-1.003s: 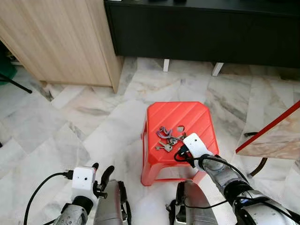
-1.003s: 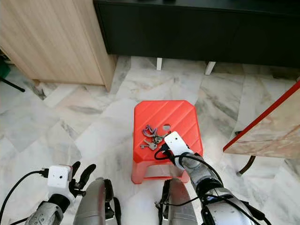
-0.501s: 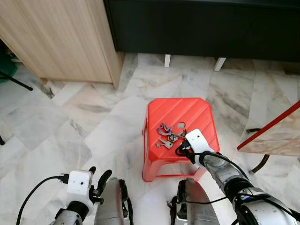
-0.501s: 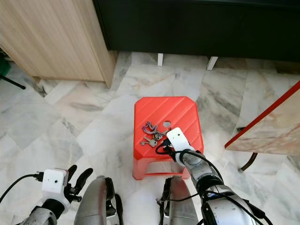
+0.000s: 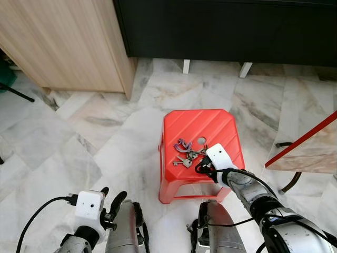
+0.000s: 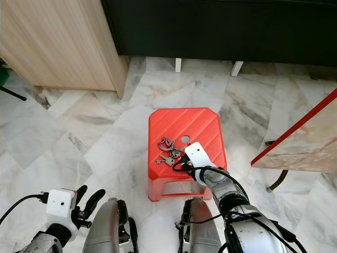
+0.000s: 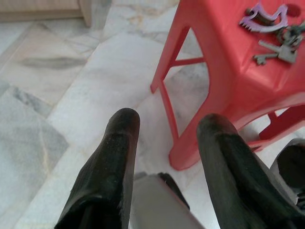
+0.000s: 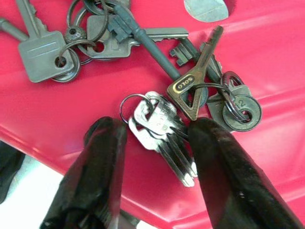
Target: Hang keys on a hook
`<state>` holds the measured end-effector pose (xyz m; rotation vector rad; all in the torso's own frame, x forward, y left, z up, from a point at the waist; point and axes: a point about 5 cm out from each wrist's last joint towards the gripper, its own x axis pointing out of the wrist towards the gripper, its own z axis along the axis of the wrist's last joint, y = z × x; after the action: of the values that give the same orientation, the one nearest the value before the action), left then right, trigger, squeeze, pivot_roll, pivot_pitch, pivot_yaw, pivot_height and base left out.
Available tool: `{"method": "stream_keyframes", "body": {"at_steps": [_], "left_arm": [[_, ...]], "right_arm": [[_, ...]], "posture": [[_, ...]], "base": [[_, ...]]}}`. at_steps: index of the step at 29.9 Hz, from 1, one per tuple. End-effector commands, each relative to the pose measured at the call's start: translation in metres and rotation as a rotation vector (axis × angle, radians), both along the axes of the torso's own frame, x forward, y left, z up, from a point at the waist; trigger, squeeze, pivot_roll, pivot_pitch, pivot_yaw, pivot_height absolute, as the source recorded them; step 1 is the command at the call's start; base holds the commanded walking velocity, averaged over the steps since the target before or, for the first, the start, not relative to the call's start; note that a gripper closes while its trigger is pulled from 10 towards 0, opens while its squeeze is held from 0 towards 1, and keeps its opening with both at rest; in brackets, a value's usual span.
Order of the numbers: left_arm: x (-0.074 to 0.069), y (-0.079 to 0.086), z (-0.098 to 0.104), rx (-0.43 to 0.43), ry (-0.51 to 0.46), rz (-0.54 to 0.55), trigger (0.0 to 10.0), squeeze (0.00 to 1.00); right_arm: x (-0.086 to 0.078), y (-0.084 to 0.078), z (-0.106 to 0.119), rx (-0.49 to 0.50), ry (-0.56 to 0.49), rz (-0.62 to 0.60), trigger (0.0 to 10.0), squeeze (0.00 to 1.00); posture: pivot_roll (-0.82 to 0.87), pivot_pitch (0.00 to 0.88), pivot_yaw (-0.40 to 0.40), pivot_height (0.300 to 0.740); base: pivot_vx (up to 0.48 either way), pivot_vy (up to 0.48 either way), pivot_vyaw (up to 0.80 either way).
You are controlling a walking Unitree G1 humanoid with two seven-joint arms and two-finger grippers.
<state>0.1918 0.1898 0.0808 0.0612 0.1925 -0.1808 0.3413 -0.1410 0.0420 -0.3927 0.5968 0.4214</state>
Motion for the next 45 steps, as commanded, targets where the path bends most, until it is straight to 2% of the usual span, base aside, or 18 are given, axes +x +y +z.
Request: {"method": "stream_keyframes", "body": {"at_steps": [1, 10, 20, 29, 35, 43, 45], "left_arm": [[-0.005, 0.001, -0.007, -0.008, 0.047, 0.005, 10.0, 0.00], [0.000, 0.000, -0.009, -0.007, 0.048, 0.006, 10.0, 0.00], [0.010, -0.001, -0.010, -0.008, 0.034, 0.009, 10.0, 0.00], [0.022, -0.001, -0.012, -0.011, 0.016, 0.015, 10.0, 0.00], [0.039, -0.004, -0.015, -0.016, -0.006, 0.016, 10.0, 0.00], [0.055, -0.007, -0.016, -0.025, -0.031, 0.021, 10.0, 0.00], [0.060, -0.009, -0.017, -0.030, -0.039, 0.020, 10.0, 0.00]], "right_arm": [[-0.031, 0.002, -0.038, -0.054, 0.189, 0.021, 0.0, 0.00], [-0.028, 0.003, -0.035, -0.071, 0.178, 0.045, 0.0, 0.00], [-0.022, 0.012, -0.028, -0.053, 0.144, 0.047, 0.0, 0.00], [-0.014, 0.017, -0.018, 0.026, 0.095, -0.005, 0.0, 0.00], [-0.005, 0.026, -0.005, 0.121, 0.018, -0.025, 0.0, 0.00], [-0.010, 0.022, -0.008, 0.199, 0.010, -0.025, 0.0, 0.00], [-0.009, 0.016, -0.005, 0.212, -0.031, -0.064, 0.0, 0.00]], "posture": [[0.21, 0.402, 0.019, 0.626], [0.20, 0.392, 0.016, 0.626], [0.18, 0.370, 0.010, 0.626], [0.16, 0.339, 0.001, 0.626], [0.13, 0.284, -0.010, 0.626], [0.10, 0.236, -0.016, 0.626], [0.09, 0.217, -0.013, 0.626]], "base": [[0.000, 0.000, 0.00], [0.000, 0.000, 0.00], [0.000, 0.000, 0.00], [0.000, 0.000, 0.00], [0.000, 0.000, 0.00], [0.000, 0.000, 0.00], [0.000, 0.000, 0.00]]}}
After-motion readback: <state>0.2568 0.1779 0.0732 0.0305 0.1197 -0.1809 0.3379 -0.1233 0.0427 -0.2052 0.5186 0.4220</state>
